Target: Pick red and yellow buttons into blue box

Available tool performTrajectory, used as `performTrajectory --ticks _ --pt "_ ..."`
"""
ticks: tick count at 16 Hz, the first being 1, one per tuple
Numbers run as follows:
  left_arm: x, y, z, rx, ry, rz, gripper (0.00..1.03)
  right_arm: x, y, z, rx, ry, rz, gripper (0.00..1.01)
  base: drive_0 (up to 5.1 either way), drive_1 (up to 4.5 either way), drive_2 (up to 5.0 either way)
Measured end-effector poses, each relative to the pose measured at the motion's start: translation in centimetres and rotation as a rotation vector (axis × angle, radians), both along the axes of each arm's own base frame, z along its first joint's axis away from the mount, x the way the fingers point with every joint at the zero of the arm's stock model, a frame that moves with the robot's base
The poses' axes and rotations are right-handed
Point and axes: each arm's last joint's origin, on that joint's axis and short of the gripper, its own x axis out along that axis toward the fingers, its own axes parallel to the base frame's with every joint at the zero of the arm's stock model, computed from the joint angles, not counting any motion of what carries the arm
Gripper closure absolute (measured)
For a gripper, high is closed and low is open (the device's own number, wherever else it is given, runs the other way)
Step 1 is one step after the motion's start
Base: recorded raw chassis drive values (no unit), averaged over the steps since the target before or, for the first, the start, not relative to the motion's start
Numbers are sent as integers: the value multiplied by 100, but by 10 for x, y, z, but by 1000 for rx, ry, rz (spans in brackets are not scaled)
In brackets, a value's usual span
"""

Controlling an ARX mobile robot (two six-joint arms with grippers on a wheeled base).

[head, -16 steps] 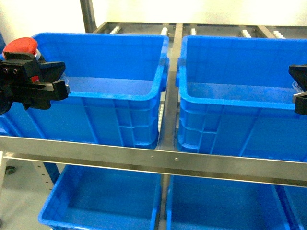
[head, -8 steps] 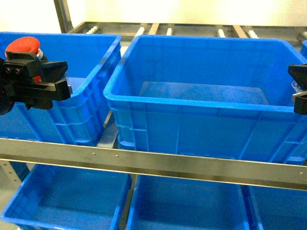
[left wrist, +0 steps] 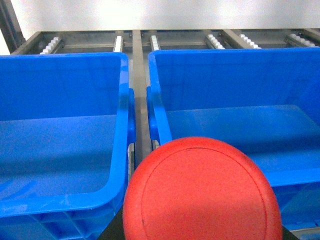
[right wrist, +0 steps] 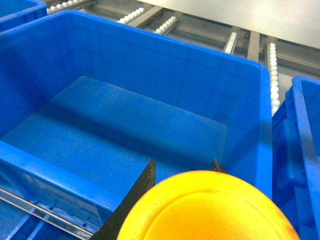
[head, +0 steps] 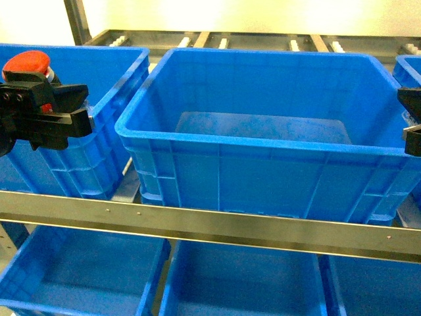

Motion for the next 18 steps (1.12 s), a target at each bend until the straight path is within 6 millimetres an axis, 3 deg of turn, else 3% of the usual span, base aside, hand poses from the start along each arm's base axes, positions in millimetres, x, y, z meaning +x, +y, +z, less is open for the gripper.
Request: performTrajectory --ticks 18 --pt "0 -1 0 0 -2 -5 79 0 0 0 0 2 -1 73 1 30 -29"
